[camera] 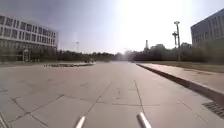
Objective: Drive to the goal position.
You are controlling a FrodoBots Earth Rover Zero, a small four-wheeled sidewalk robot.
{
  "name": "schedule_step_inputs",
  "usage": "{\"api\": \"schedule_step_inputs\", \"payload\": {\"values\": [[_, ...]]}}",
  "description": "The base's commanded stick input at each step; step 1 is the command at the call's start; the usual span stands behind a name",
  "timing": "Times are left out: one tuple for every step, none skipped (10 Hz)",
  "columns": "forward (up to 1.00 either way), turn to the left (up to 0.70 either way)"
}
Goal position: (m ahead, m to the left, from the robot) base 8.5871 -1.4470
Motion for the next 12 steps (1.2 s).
{"api": "schedule_step_inputs", "payload": {"values": [[0.70,0.00],[0.70,0.00],[0.70,0.00],[0.70,0.00],[0.70,0.00],[0.70,0.00],[0.70,0.00],[0.70,0.00],[0.70,0.00],[0.70,0.00],[0.70,0.00],[0.70,0.00]]}}
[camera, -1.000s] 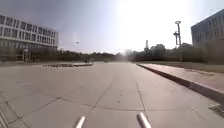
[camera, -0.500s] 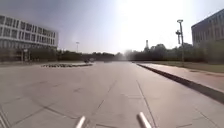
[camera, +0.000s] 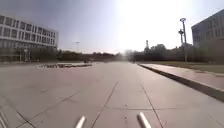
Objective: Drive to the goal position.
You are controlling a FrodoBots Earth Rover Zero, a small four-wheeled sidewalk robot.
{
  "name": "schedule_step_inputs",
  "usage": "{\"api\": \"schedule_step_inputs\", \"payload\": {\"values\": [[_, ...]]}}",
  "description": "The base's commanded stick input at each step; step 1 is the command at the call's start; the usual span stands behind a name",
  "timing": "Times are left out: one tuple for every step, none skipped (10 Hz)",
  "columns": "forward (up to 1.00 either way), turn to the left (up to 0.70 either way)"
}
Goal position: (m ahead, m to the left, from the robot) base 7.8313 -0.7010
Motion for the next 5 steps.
{"api": "schedule_step_inputs", "payload": {"values": [[0.70,-0.08],[0.70,-0.21],[0.70,-0.33],[0.70,-0.28],[0.70,-0.20]]}}
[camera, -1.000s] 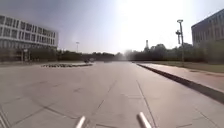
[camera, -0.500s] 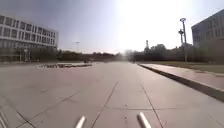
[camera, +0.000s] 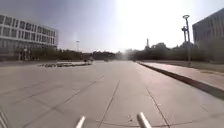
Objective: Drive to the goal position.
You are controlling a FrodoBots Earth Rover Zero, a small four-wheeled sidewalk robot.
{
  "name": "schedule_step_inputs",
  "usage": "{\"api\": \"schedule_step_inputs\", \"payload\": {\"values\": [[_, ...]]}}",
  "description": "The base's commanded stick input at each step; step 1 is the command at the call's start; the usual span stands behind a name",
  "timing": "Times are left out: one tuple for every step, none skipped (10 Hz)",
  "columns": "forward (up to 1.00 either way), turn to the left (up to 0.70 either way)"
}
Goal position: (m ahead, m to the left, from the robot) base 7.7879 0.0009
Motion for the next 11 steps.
{"api": "schedule_step_inputs", "payload": {"values": [[0.70,-0.12],[0.70,-0.04],[0.70,0.00],[0.70,0.00],[0.70,0.00],[0.70,0.00],[0.70,0.00],[0.70,0.00],[0.70,0.00],[0.70,0.00],[0.70,0.00]]}}
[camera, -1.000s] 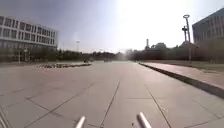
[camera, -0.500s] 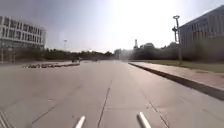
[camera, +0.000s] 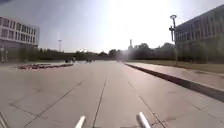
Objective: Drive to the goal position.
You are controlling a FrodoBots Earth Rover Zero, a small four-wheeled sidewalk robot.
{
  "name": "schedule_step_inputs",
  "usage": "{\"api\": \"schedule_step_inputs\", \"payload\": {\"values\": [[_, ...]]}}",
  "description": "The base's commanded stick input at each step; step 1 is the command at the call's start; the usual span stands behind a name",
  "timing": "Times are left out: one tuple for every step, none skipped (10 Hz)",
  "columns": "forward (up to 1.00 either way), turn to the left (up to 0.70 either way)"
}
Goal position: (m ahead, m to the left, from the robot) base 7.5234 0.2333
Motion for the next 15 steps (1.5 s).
{"api": "schedule_step_inputs", "payload": {"values": [[0.70,0.00],[0.70,0.00],[0.70,0.00],[0.70,0.00],[0.70,0.00],[0.70,0.00],[0.70,0.00],[0.70,0.00],[0.70,0.00],[0.70,0.00],[0.70,0.00],[0.70,0.00],[0.70,0.00],[0.70,0.00],[0.70,0.00]]}}
